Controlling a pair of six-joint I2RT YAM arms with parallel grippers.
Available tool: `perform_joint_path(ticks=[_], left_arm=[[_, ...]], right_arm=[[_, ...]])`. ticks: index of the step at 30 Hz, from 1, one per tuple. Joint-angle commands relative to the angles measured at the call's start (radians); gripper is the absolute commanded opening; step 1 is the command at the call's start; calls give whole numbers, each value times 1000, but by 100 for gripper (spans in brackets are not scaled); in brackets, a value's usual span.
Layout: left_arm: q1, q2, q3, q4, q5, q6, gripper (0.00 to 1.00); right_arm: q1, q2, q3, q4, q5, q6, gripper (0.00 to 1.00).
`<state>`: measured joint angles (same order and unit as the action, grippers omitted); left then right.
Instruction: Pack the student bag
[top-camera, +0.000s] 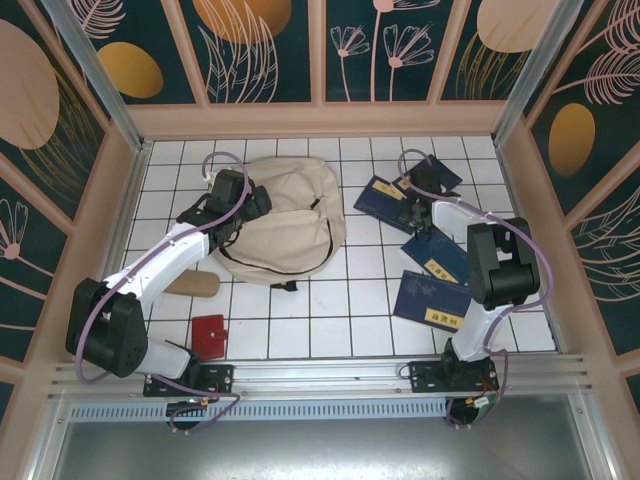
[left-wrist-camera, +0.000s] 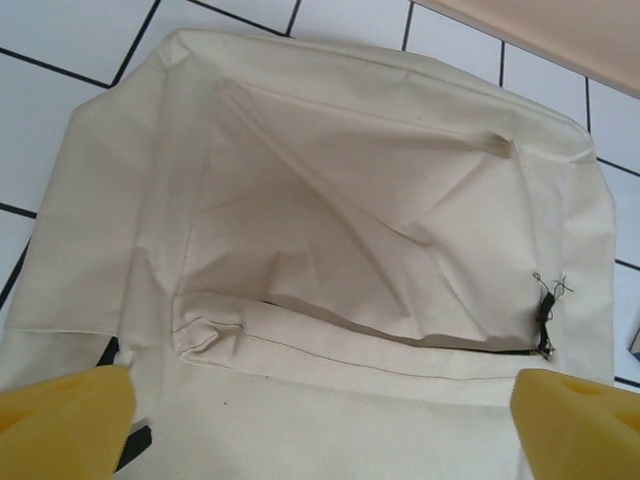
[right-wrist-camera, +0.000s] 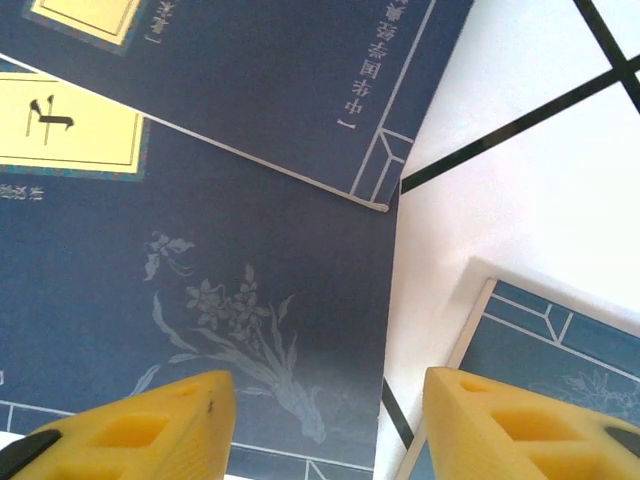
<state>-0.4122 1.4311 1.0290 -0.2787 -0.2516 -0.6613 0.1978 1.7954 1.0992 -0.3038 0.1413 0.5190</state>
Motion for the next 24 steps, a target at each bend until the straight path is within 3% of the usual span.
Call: perform_joint_path(ticks=[1, 10, 16, 20, 24], left_arm=[[4, 4, 25, 26, 29, 21, 99], [4, 15, 29, 49, 105, 16, 98], [3, 32, 28, 86, 177, 4, 98], [-3, 43, 31, 109, 217, -13, 99], [-33, 64, 49, 128, 251, -33, 99]], right_arm=[[-7, 47, 18, -14, 7, 20, 50], [28, 79, 16, -15, -86, 46, 32], [157, 42, -66, -46, -45, 224, 32], [252, -41, -152, -8, -88, 374, 35], [295, -142, -140, -36, -64, 388, 42]])
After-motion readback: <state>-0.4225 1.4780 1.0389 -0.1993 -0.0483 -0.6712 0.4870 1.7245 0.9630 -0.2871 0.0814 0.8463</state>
